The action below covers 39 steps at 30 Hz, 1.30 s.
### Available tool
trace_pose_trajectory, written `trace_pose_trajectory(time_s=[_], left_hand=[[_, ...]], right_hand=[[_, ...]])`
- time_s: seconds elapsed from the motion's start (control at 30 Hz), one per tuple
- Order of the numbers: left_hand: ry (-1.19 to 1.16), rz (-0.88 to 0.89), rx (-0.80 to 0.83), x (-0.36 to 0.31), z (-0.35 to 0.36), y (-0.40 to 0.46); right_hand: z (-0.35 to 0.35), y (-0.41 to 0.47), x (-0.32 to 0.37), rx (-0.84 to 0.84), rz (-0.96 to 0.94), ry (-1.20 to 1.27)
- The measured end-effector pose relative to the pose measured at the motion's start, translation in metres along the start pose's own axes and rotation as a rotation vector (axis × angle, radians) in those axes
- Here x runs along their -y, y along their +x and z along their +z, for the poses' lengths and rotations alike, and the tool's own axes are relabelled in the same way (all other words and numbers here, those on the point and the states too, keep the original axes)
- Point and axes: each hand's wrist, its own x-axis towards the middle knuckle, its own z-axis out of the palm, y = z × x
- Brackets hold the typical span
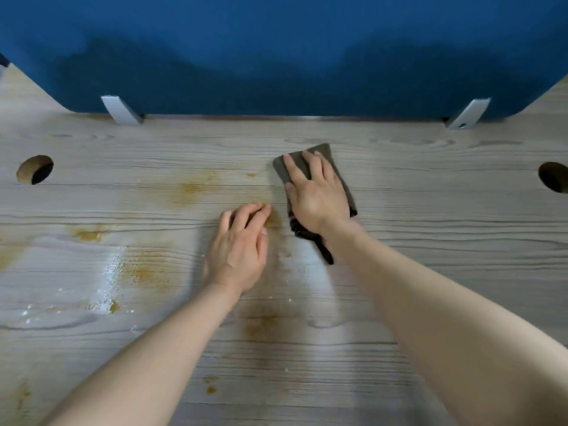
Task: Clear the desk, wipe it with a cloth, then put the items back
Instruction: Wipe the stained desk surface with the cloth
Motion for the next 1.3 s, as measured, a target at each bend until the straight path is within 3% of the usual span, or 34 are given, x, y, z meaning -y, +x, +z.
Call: trace_pose_trajectory(time_s=[0.1,0.23,0.3,0.37,0.47,0.57,0.63,0.77,0.97,1.03,1.13,1.3], left_hand=[[0.005,0.004,-0.014,0.001,0.000,0.000],[0.002,0.003,-0.013,0.000,0.001,0.000],[0.001,-0.005,-0.013,0.001,0.002,0.000],[0.001,-0.013,-0.011,0.001,0.001,0.000],[0.003,-0.025,0.004,-0.001,0.000,0.000],[0.000,-0.025,0.007,-0.001,0.000,-0.001],[-0.012,-0.023,0.000,-0.001,0.000,-0.001],[-0.034,-0.022,0.022,0.001,0.000,-0.002],[-0.202,0.001,0.024,0.006,-0.004,0.001],[-0.278,0.007,0.001,0.014,-0.011,0.004],[-0.144,-0.019,-0.073,0.040,-0.026,0.006],[-0.010,-0.094,-0.007,0.080,-0.028,-0.004]], right_hand=[[-0.011,-0.001,-0.040,-0.063,-0.010,-0.007],[-0.027,0.000,-0.086,-0.264,0.406,0.005],[-0.018,0.005,-0.072,-0.275,0.456,-0.072],[-0.006,0.009,-0.037,-0.243,0.354,-0.081],[0.013,0.009,0.013,-0.147,0.056,0.004],[0.006,0.010,0.005,-0.053,-0.098,0.039],[-0.005,0.006,-0.025,-0.096,-0.077,0.045],[-0.020,0.001,-0.060,-0.160,0.241,0.039],[-0.012,0.007,-0.039,-0.210,0.303,-0.014],[-0.005,0.014,-0.017,-0.195,0.264,-0.004],[0.018,0.033,0.038,-0.115,0.038,0.011],[0.025,0.041,0.076,0.045,-0.129,0.053]])
